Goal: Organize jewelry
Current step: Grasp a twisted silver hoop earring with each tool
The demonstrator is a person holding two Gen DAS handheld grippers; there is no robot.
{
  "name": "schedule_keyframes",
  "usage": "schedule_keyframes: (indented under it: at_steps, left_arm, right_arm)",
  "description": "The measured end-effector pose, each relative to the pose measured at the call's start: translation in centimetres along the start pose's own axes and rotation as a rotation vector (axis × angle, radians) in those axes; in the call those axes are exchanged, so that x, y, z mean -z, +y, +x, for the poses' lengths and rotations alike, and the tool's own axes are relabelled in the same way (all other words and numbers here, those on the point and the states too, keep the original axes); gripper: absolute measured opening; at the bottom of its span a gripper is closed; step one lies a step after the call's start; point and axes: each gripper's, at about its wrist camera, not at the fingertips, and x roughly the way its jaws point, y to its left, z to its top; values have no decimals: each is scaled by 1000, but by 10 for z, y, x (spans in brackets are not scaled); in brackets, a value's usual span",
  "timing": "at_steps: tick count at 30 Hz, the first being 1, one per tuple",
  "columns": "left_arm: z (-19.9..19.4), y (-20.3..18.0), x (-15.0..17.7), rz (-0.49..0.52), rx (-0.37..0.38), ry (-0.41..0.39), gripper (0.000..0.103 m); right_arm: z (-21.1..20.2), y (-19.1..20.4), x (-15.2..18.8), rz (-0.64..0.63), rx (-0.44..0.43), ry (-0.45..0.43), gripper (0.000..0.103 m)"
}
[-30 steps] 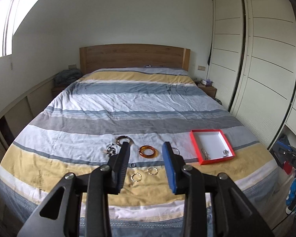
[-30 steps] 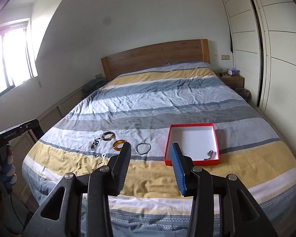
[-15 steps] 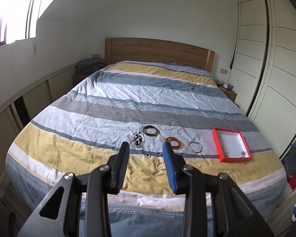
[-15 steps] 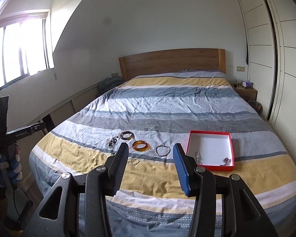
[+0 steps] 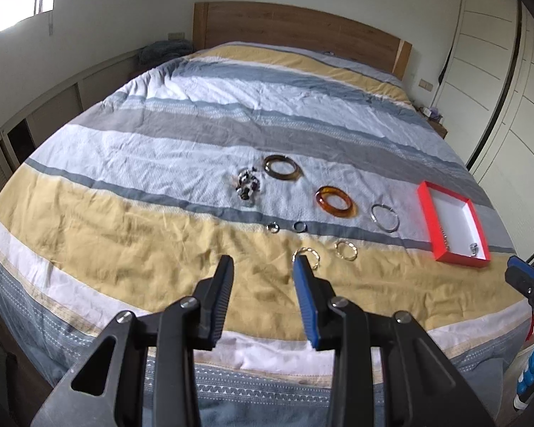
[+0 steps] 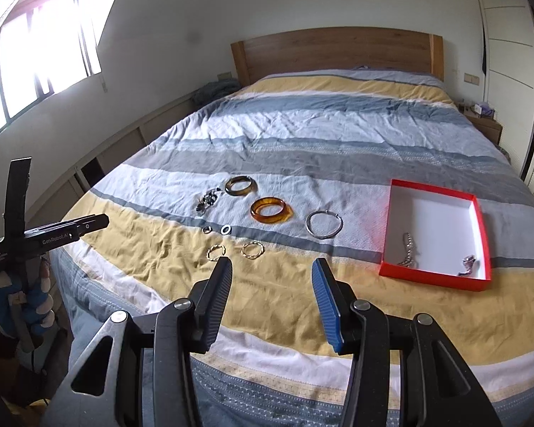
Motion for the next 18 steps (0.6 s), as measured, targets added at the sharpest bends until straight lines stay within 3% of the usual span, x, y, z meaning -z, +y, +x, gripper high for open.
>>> schedule_keyframes:
  at_steps: [8,18]
  left_arm:
    - [96,-8,12,-17,43,125,32]
    - [169,-26,6,-2,117,204,27]
  right_arm:
    - [108,-7,-3,-21,-45,141,39]
    - [218,0,-10,-37,-142,247,34]
